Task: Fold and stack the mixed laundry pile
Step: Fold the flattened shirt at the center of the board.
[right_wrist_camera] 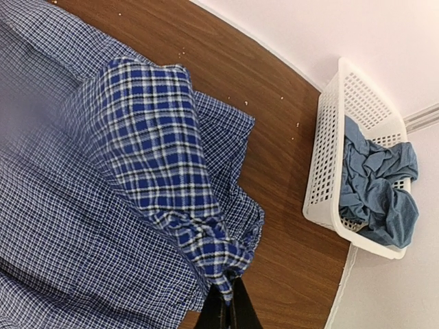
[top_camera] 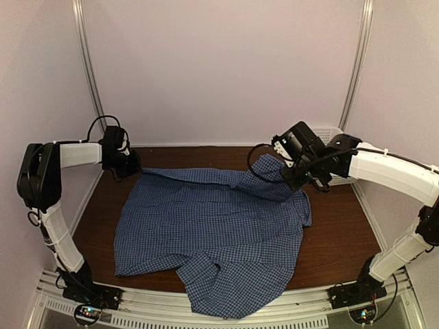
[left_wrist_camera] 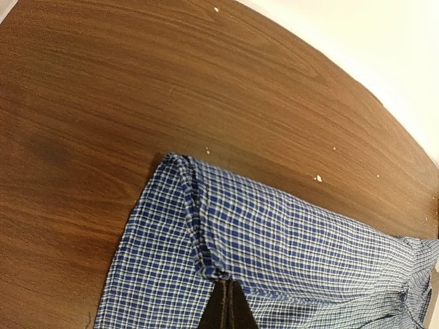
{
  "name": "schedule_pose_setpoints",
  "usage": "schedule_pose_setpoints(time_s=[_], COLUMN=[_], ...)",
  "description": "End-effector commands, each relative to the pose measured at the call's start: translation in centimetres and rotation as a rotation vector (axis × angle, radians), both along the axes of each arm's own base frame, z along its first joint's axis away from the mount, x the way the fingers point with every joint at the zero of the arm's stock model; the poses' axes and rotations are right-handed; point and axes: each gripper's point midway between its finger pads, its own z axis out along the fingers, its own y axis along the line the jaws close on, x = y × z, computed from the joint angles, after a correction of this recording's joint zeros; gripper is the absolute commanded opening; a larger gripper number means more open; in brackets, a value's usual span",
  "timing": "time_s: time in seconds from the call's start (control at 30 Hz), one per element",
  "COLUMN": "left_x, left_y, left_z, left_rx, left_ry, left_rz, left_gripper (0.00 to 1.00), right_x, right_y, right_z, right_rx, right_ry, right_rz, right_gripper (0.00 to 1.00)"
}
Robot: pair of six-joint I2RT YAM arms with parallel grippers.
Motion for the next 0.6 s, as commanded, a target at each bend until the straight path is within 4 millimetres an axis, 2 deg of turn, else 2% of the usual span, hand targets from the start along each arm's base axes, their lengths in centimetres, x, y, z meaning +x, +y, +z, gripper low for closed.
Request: schedule_pose_setpoints(time_s=[0.0, 0.17, 0.3, 0.43, 0.57], left_x=[-0.9, -1.3, -1.9, -2.8, -4.2], left_y=[0.8, 0.7, 0.8, 0.9, 0.9], left_z=[1.4, 3.5, 4.7, 5.8, 6.7], left_rx=[0.026, 0.028, 0.035, 0.040, 0.050], left_ry=[-0.015, -0.041, -0.051, -0.061, -0.064], left_rz=[0.009, -0.005, -0.013, -0.027, -0.049], left_gripper=[0.00, 0.00, 0.00, 0.00, 0.00], right_x=[1.3, 2.7, 3.5, 3.3, 2.1], right_y=[-1.0, -1.7, -1.4, -1.5, -1.7], right_z=[4.3, 8.4, 10.5, 11.2, 11.1], right_rx=[-0.021, -0.090, -0.106, -0.108, -0.075], right_ry=[-0.110, -0.203, -0.237, -0.233, -0.203], right_rz=[-0.030, -0.036, -0.027, -0.016, 0.002], right_gripper=[0.00, 0.00, 0.00, 0.00, 0.00])
